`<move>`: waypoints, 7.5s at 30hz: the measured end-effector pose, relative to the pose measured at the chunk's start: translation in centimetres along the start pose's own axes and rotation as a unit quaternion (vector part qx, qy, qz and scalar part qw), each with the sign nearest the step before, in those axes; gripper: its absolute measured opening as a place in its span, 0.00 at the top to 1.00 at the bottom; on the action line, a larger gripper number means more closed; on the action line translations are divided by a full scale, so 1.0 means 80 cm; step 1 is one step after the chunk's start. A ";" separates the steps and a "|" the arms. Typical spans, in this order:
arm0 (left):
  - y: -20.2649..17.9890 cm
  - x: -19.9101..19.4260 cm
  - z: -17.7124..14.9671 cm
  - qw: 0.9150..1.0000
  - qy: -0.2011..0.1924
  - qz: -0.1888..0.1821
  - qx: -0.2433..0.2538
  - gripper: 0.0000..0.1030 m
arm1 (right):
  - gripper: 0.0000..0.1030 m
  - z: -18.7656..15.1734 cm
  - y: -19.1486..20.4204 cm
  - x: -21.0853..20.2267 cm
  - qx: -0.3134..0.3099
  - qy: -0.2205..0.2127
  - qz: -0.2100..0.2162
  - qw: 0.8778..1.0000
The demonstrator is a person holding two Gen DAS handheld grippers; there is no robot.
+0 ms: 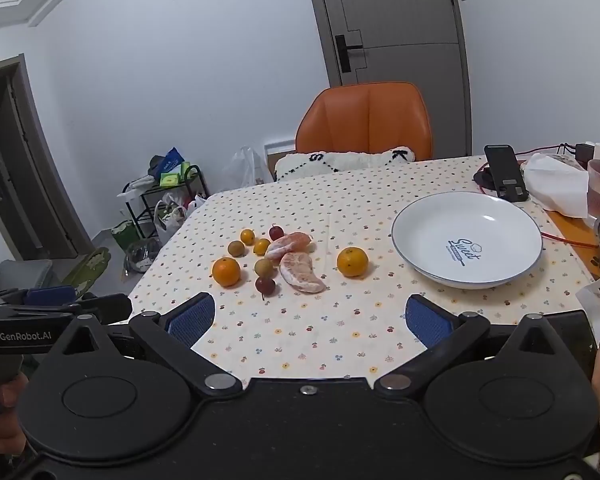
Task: Organize fruits
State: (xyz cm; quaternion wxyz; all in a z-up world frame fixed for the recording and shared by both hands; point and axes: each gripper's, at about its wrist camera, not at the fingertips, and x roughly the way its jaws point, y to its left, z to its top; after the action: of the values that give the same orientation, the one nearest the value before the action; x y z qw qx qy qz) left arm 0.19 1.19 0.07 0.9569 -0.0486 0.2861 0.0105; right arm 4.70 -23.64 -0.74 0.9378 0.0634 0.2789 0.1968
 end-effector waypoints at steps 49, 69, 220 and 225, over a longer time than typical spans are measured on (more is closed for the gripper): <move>-0.003 -0.016 0.007 1.000 -0.017 0.009 0.001 0.00 | 0.00 0.008 0.003 0.000 -0.019 0.005 -0.017 1.000; -0.003 -0.015 0.005 1.000 -0.027 0.003 0.002 0.00 | 0.00 0.005 0.004 0.002 -0.022 0.005 -0.005 1.000; -0.231 0.342 0.086 0.986 0.035 -0.137 0.088 0.75 | 0.32 0.021 -0.236 0.162 0.084 -0.105 -0.111 0.985; -0.212 0.329 0.088 0.989 0.025 -0.129 0.068 0.75 | 0.32 0.022 -0.231 0.167 0.077 -0.097 -0.116 0.985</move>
State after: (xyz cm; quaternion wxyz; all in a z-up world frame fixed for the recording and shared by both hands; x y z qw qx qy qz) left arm 26.84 -15.23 -7.04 0.9438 -0.0208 0.3015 -0.1340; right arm 22.13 -35.17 -10.15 0.9694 0.1210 0.2060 0.0572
